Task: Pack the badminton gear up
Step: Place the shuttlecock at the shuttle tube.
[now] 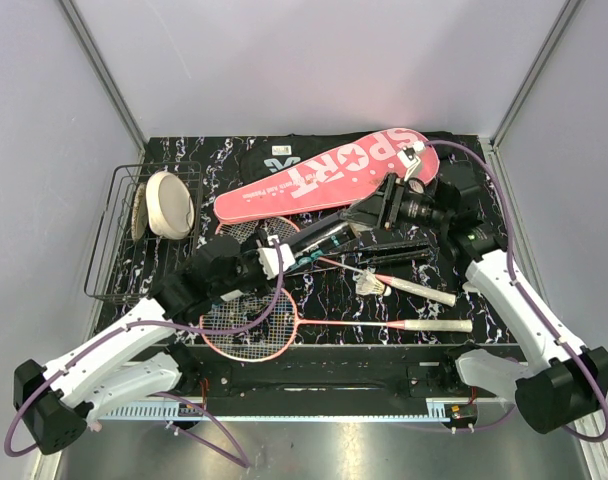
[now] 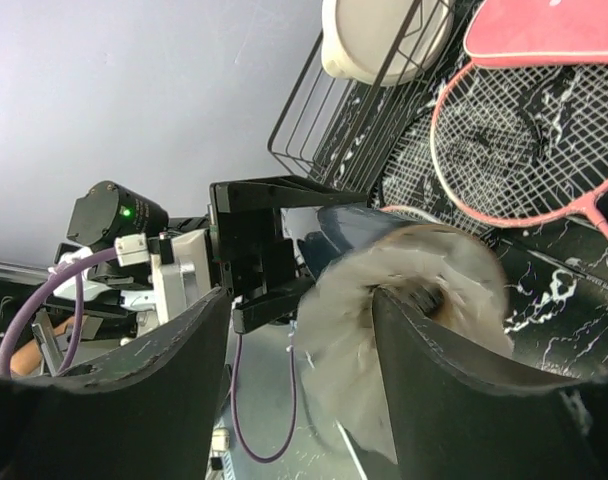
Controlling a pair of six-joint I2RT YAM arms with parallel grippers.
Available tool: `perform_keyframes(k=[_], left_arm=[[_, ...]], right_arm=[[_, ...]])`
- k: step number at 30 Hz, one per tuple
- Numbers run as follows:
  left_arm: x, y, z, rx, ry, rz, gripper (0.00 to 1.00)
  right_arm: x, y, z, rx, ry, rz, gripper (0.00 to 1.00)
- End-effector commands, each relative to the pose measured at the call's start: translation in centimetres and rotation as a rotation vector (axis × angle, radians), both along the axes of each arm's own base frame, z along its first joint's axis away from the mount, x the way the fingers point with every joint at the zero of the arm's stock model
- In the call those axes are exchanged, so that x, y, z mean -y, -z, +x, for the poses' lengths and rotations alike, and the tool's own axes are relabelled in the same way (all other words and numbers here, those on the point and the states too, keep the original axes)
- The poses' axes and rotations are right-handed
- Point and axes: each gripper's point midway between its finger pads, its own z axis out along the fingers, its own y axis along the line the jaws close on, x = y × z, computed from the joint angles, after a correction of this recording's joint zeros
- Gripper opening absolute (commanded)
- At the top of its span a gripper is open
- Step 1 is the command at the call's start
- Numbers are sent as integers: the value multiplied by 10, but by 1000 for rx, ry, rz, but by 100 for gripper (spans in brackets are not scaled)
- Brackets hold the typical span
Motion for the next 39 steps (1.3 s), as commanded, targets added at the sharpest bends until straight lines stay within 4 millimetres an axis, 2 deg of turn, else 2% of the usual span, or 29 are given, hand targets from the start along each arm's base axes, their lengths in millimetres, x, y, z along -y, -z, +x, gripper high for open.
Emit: perform_keyframes(k=[1,4,7,10,13,18,23,26,31,35,36,38,39], left_arm=[[11,-58,3,186,34,-166,0],[9,-62,-2,216,46,-183,0],[9,-63,-3,229,53,-189,0],[13,-62,-4,219,70,-189,0],[17,-57,-6,195,95,-169,0],[20,-51,-10,175,126,-141,0],[21,-52,-15,185,145,-145,0],[19,-51,-13,194,132,-139,0],[18,-52,-14,204,126,-133,0],[15,-51,-10,209,103,-121,0],[12,-50,-6,205,74,-112,0],[7,-48,2,181,-7,-122,0],[-1,-47,15,186,-102,-116,0]], right_arm=[[-7,7,-11,-54,-65,-4,66],[-6,0,-14,-31,-75,3,67],[-13,-18,-26,-17,-167,90,67],[-18,-25,-39,-12,-243,113,66],[-28,-24,-50,-5,-302,55,67],[-45,-7,-52,-36,-360,-58,70],[-60,4,-48,-86,-393,-77,75],[-59,12,-45,-85,-380,-118,77],[-57,3,-44,-31,-382,-123,85],[-62,11,-42,-37,-421,-120,87],[-58,10,-38,-12,-389,-141,87],[-37,-11,-21,72,-234,-138,89],[-29,-19,-9,87,-151,-89,91]])
